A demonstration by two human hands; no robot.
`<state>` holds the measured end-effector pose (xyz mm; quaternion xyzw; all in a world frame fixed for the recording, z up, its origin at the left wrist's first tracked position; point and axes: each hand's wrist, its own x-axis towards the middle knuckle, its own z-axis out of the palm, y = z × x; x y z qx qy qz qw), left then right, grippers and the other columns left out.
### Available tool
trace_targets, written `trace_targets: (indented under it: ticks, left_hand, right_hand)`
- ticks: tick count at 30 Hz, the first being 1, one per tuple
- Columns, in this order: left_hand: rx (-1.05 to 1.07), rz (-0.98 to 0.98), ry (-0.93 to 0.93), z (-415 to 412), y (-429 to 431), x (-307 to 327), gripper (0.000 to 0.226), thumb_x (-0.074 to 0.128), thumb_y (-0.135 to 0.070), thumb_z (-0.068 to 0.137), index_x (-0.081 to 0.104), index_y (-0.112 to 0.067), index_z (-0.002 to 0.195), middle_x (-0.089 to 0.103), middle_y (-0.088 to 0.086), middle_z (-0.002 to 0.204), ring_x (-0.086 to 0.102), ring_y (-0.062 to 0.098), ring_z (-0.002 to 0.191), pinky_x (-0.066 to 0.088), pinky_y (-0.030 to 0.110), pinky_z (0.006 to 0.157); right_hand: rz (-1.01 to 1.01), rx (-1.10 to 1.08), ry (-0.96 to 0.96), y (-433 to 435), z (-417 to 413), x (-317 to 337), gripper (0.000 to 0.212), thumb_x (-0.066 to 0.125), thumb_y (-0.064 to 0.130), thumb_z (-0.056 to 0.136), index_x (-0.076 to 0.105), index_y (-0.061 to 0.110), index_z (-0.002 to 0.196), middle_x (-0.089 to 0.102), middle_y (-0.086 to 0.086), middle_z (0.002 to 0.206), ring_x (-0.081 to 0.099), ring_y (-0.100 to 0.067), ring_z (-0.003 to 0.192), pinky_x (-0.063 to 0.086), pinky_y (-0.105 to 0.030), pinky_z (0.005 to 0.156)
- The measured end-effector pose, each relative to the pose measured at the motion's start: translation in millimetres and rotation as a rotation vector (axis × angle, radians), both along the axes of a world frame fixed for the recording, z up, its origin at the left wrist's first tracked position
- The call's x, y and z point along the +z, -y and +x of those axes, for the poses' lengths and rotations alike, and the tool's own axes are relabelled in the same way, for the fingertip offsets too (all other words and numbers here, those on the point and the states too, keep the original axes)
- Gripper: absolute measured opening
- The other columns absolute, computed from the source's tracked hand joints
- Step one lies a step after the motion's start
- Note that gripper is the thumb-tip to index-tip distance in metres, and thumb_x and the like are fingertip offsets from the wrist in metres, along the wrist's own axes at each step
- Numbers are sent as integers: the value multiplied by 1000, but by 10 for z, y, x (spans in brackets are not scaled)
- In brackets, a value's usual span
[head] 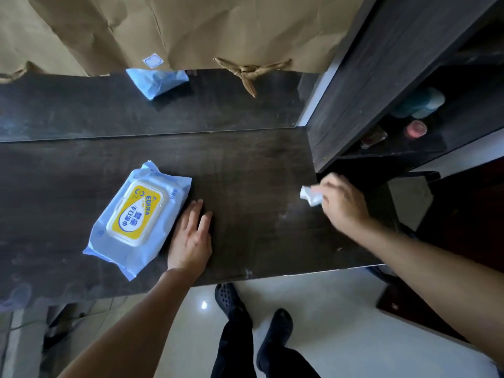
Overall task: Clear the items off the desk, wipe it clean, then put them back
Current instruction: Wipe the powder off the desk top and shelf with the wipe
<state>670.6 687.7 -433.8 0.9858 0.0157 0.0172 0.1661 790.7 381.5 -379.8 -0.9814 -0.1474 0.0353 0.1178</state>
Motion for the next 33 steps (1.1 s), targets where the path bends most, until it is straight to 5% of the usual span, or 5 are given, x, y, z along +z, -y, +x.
trace_targets:
  ticks: [4, 11, 20, 28, 33]
  left_hand:
    - [137, 8, 51, -237, 84, 24, 35, 39, -6, 80, 61, -1, 108, 51, 26, 129, 49, 43, 117, 45, 50, 96]
    - [319, -45, 36, -636, 237, 1, 39, 36, -10, 81, 57, -2, 113, 45, 26, 135, 43, 44, 121, 41, 52, 97]
    - [404, -2, 95, -598, 329, -92, 37, 41, -10, 81, 55, -2, 114, 47, 23, 134, 42, 41, 121, 35, 50, 100]
    - [386, 0, 48, -584, 326, -33, 40, 38, -15, 80, 55, -2, 113, 45, 24, 136, 43, 43, 120, 36, 51, 99]
    - [375, 13, 29, -583, 316, -37, 40, 37, -15, 79, 55, -2, 113, 46, 24, 136, 43, 43, 120, 36, 51, 99]
  right_hand:
    - [78, -164, -18, -149, 183, -156, 24, 55, 0, 79, 73, 9, 93, 59, -15, 92, 56, -37, 86, 47, -39, 68]
    - [190, 335, -215, 201, -1326, -37, 38, 50, -2, 73, 70, 23, 94, 52, 2, 82, 56, -21, 77, 48, -31, 54]
    - [115, 4, -4, -472, 424, -275, 35, 49, -3, 80, 67, 10, 107, 51, -15, 100, 52, -36, 91, 39, -33, 68]
    - [237, 462, -209, -79, -1393, -196, 46, 54, -10, 73, 64, 23, 103, 44, 5, 86, 42, -15, 80, 45, -32, 59]
    - [326, 126, -83, -142, -610, -176, 50, 42, -4, 73, 69, 17, 111, 53, -8, 92, 54, -24, 86, 44, -30, 75]
